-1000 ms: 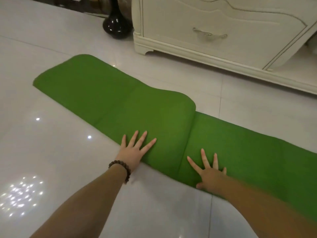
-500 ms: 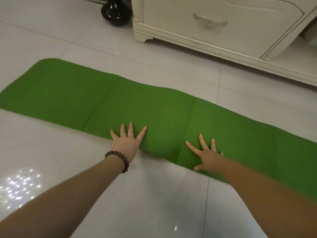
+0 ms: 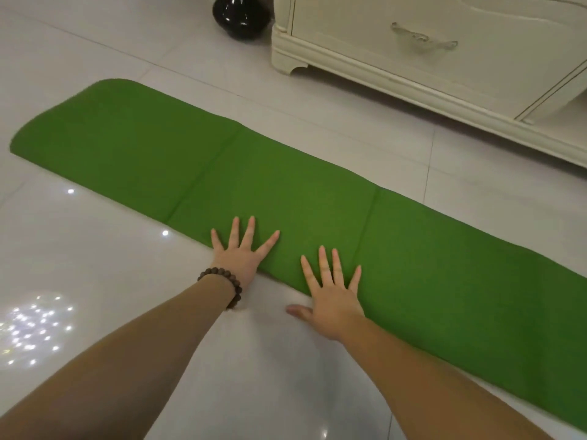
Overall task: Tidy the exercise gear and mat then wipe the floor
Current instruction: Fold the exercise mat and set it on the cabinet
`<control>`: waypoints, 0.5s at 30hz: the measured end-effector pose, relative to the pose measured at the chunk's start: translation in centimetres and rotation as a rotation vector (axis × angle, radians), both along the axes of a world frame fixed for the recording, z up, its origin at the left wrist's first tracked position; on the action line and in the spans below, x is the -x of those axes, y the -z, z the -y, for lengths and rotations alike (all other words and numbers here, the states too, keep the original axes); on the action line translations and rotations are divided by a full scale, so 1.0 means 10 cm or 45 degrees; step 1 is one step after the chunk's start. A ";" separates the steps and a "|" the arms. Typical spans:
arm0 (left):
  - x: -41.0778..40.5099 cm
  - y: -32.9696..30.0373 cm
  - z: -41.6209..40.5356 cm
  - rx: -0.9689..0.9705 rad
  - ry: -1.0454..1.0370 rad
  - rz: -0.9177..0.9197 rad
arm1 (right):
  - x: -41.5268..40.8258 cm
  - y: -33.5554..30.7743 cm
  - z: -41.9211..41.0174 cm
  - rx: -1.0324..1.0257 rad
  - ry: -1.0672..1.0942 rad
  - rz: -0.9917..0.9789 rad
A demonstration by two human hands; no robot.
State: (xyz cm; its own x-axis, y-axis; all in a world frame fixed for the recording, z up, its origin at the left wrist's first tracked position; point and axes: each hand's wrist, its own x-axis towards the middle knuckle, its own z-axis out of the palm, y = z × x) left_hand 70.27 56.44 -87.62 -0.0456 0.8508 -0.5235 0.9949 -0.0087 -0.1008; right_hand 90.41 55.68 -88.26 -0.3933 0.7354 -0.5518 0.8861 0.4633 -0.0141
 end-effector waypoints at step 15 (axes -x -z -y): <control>0.66 0.06 -0.08 -0.065 -0.219 0.094 | 0.12 0.01 -0.25 -0.037 -0.038 -0.108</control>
